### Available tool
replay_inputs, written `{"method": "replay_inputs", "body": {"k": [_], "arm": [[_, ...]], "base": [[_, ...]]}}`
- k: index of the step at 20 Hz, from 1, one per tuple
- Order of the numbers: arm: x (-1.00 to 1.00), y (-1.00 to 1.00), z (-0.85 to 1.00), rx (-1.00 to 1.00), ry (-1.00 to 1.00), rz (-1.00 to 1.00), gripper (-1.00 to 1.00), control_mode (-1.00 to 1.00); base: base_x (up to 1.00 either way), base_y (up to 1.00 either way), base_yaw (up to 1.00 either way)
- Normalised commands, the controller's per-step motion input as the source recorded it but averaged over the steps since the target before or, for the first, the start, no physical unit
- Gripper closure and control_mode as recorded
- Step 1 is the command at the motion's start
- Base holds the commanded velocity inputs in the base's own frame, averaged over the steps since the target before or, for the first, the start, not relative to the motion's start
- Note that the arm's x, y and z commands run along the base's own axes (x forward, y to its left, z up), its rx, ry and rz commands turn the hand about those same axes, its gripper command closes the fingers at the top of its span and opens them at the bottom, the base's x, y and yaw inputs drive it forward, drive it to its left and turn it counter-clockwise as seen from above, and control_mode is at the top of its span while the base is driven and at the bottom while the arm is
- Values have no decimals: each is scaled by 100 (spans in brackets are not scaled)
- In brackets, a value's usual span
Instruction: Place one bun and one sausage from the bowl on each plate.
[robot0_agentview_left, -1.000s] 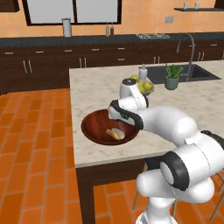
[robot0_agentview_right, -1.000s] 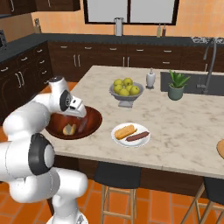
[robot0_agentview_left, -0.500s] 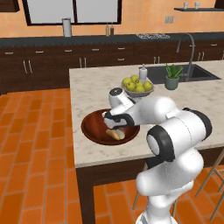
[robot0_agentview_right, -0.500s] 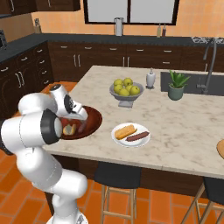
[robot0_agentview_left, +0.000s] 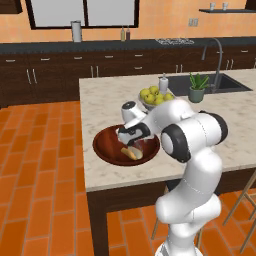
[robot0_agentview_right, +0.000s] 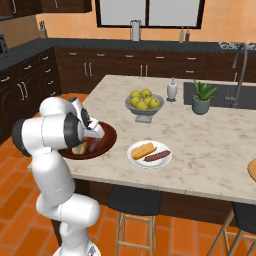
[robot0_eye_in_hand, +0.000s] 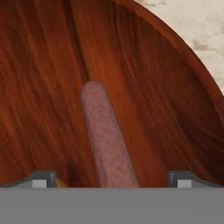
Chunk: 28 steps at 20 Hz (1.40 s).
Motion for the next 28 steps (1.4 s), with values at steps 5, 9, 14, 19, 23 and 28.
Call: {"method": "replay_inputs", "body": {"k": [5,9,14,19,23,28], "arm": [[15,-9,-42,-1,3,-3,-100,-100],[13,0,-39,0,1,0,-100,-100],[1,0,-11,0,0,0,100,-100],[-1,0,24,0,-2,0,100,-100],[-17,0,100,1,-17,0,100,-100],[-26,-9,100,9,-7,0,100,-100]], "base": [[0,0,0],[0,0,0],[0,0,0],[0,0,0],[0,0,0],[0,0,0]]}}
